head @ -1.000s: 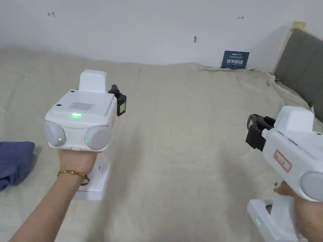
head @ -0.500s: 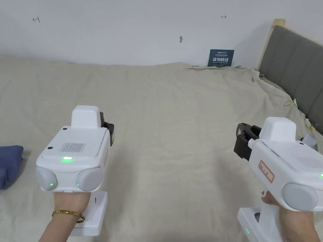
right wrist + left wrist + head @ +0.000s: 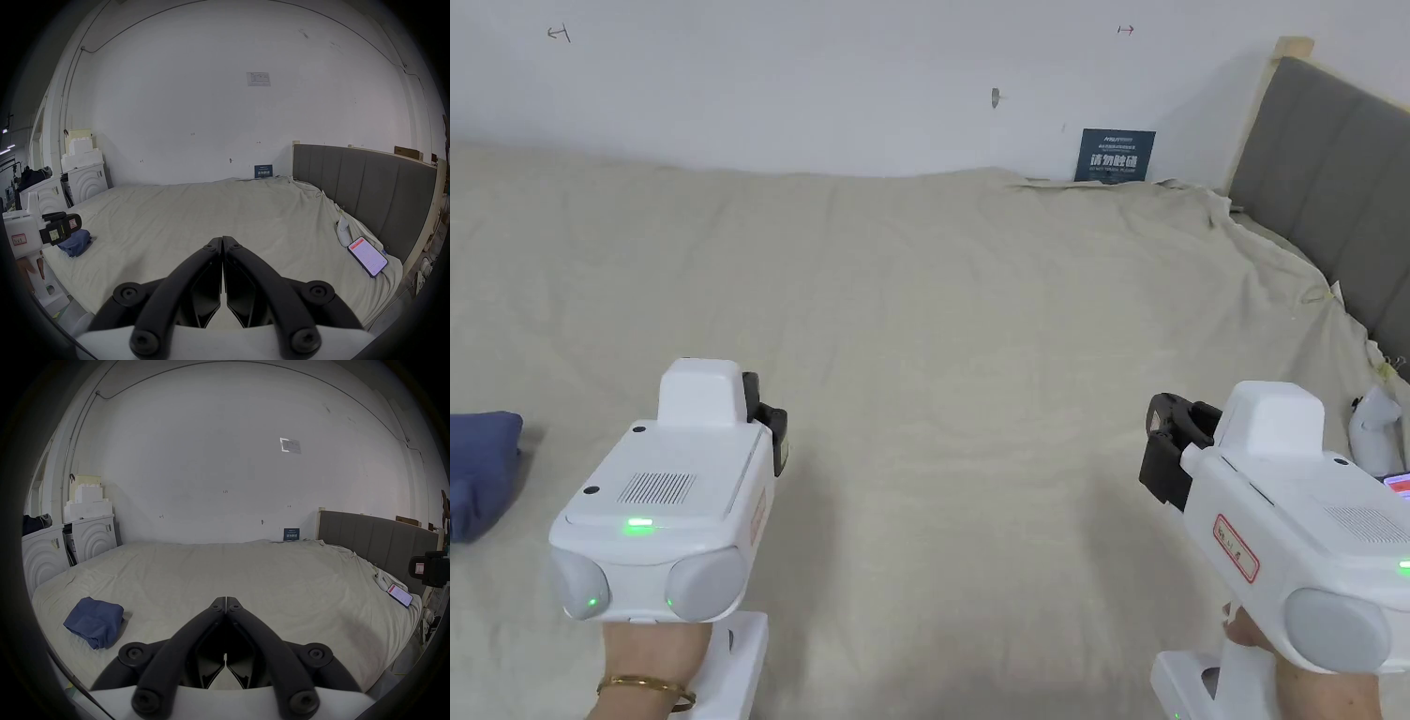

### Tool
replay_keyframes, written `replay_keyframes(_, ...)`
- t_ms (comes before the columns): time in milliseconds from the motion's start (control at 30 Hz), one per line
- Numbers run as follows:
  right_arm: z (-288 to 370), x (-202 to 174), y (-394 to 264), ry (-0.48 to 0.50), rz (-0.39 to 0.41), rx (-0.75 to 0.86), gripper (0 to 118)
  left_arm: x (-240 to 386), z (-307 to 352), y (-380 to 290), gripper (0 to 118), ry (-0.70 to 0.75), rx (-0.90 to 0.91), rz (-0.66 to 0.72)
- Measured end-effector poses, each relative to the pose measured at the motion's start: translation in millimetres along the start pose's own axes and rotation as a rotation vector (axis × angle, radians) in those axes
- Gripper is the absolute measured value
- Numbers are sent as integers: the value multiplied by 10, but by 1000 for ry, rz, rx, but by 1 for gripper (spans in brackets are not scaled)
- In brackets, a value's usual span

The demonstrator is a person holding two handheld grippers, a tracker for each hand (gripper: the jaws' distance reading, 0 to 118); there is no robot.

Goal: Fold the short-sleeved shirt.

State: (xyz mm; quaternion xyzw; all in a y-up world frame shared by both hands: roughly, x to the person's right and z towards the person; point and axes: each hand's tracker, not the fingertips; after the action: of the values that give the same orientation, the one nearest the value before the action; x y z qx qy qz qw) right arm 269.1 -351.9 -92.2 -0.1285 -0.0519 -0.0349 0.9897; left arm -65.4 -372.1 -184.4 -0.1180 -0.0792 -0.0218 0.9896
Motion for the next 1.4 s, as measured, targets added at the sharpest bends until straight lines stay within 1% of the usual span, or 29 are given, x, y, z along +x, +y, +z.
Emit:
replay_keyframes(600, 12, -58, -17, 10, -2, -8, 0, 65, -13, -108, 0, -11, -32, -3)
replay_keyframes(1067, 44, -108, -11, 20, -12, -12, 0, 69, 15, -73, 0, -10, -16, -11)
replay_keyframes(1400, 55, -114, 1, 21, -1, -6, 0, 81, 13, -81, 0, -14, -19, -16)
